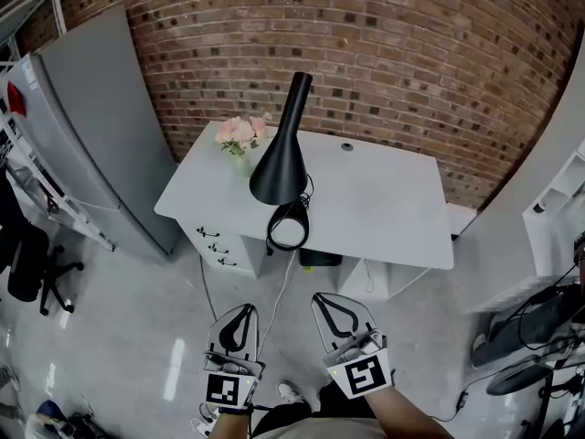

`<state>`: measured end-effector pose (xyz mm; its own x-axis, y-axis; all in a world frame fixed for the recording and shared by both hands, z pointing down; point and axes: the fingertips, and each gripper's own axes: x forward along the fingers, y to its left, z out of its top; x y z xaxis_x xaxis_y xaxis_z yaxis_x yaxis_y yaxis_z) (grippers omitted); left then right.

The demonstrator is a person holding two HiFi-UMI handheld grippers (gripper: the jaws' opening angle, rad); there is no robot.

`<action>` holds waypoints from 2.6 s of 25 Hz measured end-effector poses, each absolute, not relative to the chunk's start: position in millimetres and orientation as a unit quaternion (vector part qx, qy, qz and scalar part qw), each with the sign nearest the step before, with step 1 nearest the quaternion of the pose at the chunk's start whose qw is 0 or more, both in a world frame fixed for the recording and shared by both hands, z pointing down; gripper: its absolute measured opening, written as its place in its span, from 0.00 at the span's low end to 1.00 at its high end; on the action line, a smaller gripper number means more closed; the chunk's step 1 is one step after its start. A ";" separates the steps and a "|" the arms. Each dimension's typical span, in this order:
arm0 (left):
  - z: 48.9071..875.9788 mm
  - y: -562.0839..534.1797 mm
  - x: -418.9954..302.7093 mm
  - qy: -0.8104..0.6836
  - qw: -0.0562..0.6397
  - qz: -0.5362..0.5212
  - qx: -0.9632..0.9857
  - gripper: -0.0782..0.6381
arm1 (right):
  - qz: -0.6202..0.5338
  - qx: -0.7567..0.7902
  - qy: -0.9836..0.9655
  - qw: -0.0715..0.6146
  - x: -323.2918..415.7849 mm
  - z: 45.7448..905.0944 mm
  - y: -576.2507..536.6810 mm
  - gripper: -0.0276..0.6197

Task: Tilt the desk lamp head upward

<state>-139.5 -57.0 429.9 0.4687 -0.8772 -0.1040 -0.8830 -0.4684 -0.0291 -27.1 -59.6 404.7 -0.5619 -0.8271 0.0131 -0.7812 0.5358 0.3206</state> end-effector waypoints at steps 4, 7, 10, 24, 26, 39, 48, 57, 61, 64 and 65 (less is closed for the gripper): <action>432.3 -74.2 -135.9 0.521 0.028 0.030 -0.853 0.14 | -0.150 0.448 -0.877 0.083 -23.8 401.7 -83.6 0.07; 425.9 -95.7 -136.8 0.536 0.038 0.028 -0.843 0.14 | -0.151 0.435 -0.885 0.066 -24.6 397.9 -109.8 0.07; 416.3 -114.8 -130.6 0.548 0.048 0.026 -0.835 0.14 | -0.151 0.416 -0.895 0.060 -22.9 399.1 -136.5 0.07; 418.2 -184.2 -128.7 0.582 0.055 0.001 -0.811 0.14 | -0.135 0.365 -0.917 0.090 -45.5 443.9 -235.0 0.07; 421.2 -191.0 -130.2 0.572 0.053 0.001 -0.819 0.14 | -0.135 0.368 -0.915 0.098 -54.9 447.6 -241.8 0.07; 426.0 -212.3 -156.4 0.566 0.036 -0.004 -0.824 0.14 | -0.121 0.400 -0.901 0.119 -71.7 480.2 -273.4 0.07; 432.3 -213.5 -169.9 0.574 0.030 -0.033 -0.818 0.14 | -0.103 0.421 -0.899 0.068 -83.8 463.9 -294.5 0.07; 440.4 -213.6 -171.6 0.571 0.025 -0.043 -0.820 0.14 | -0.101 0.430 -0.895 0.058 -77.9 461.1 -291.0 0.07; 444.3 -209.8 -170.7 0.568 0.021 -0.048 -0.822 0.14 | -0.094 0.444 -0.890 0.046 -74.0 462.0 -293.7 0.07; 445.4 -205.2 -171.7 0.566 0.019 -0.056 -0.822 0.14 | -0.092 0.459 -0.883 0.039 -69.2 463.0 -303.2 0.07; 446.0 -203.7 -173.0 0.566 0.018 -0.060 -0.822 0.14 | -0.093 0.464 -0.880 0.038 -67.9 463.5 -307.2 0.07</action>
<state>-173.0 -203.7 446.0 0.3522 -0.9326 0.0785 -0.9282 -0.3589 -0.0987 -67.9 -307.2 463.5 -0.5670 -0.8235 -0.0198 -0.8093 0.5524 0.1995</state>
